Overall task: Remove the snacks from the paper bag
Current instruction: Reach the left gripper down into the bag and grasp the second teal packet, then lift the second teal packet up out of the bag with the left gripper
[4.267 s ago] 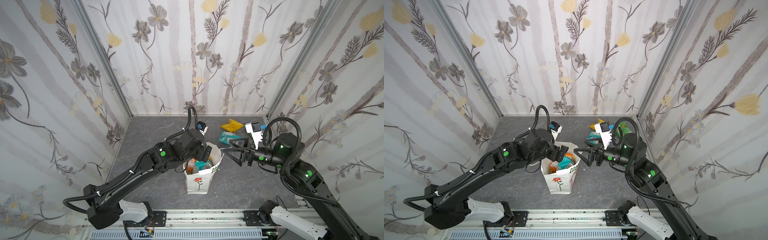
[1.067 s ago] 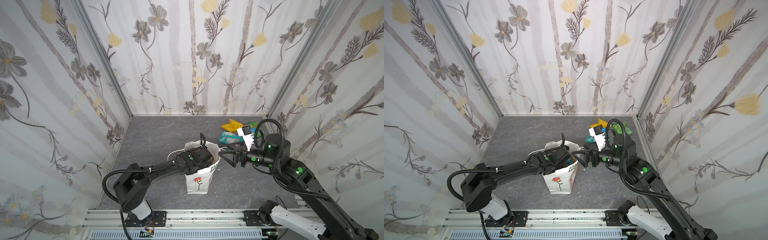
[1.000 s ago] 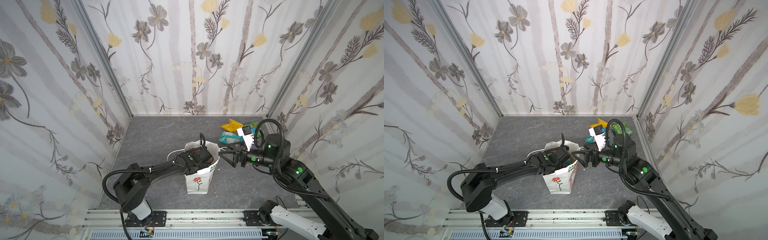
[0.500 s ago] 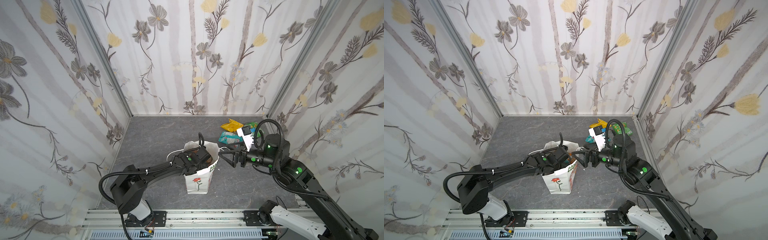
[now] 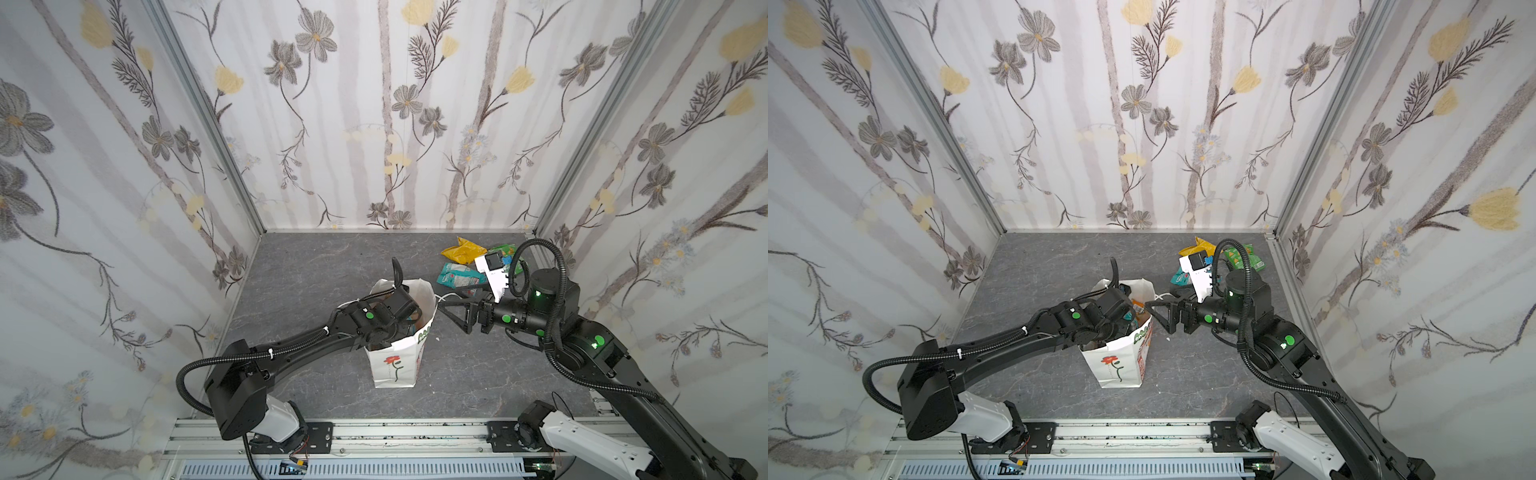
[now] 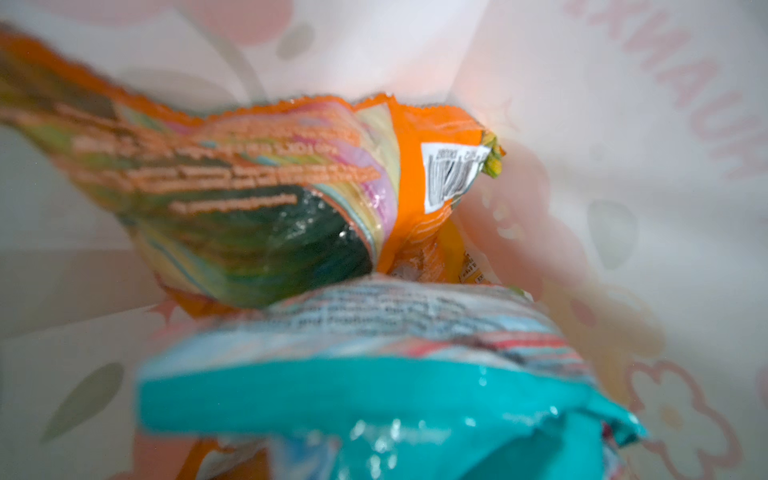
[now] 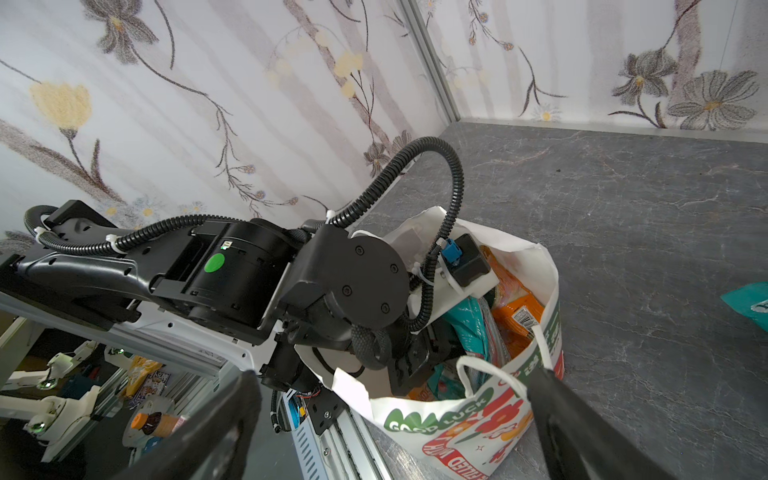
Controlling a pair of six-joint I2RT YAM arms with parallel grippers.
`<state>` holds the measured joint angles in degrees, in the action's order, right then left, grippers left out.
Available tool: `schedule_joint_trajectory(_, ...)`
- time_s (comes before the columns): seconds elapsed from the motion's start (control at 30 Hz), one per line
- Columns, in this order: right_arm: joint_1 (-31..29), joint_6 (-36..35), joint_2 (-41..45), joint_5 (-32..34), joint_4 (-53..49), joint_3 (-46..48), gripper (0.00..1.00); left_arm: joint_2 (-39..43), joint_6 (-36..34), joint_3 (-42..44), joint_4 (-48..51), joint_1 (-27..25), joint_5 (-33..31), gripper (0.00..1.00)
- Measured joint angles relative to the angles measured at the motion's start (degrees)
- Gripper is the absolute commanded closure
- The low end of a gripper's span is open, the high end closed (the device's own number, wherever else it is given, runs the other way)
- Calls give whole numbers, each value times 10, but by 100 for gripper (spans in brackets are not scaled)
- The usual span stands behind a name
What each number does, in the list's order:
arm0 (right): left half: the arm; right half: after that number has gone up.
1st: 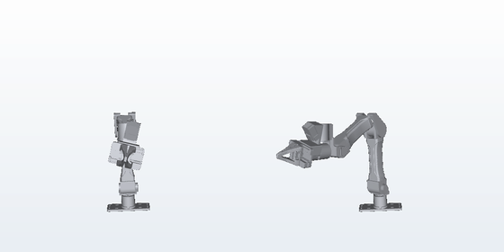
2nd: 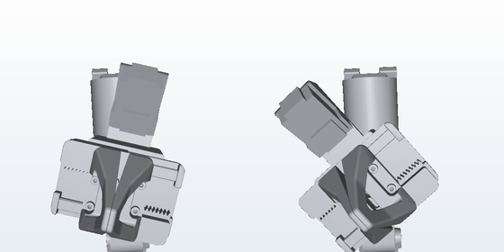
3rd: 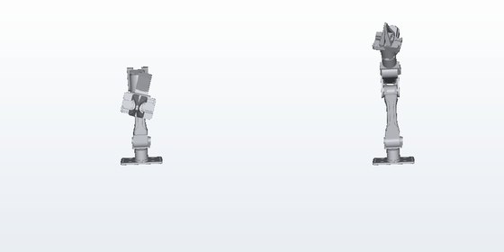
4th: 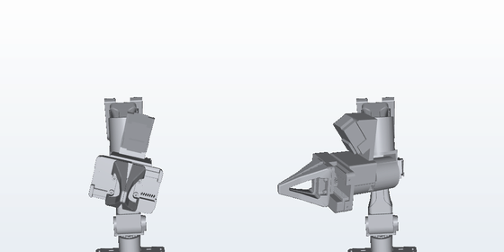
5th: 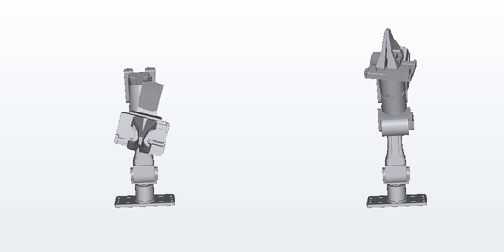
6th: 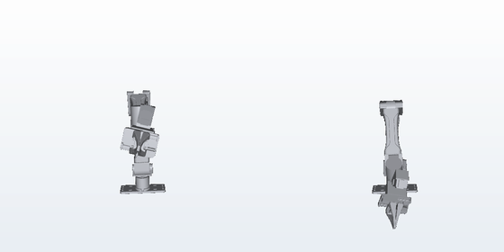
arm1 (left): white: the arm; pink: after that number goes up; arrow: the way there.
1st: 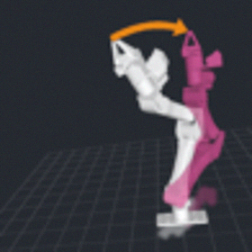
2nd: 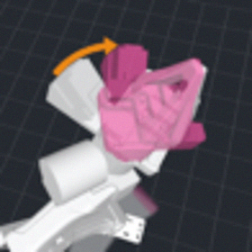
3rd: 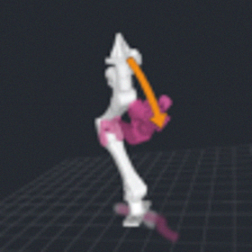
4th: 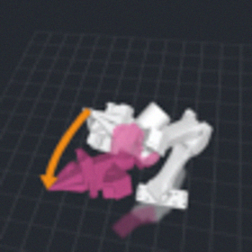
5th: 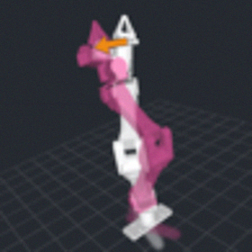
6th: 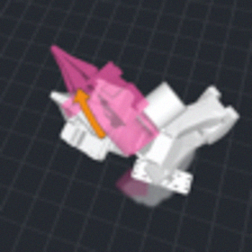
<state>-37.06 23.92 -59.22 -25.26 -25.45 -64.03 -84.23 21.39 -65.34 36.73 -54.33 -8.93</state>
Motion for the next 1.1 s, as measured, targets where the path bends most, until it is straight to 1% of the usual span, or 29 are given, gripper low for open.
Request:
schedule_joint_trajectory(0.87,0,0,2,13,2,0,1,87,-2,-45,12,0,-10,100)
schedule_joint_trajectory(1.1,0,0,7,29,5,-1,1,112,-5,-67,16,0,-11,100)
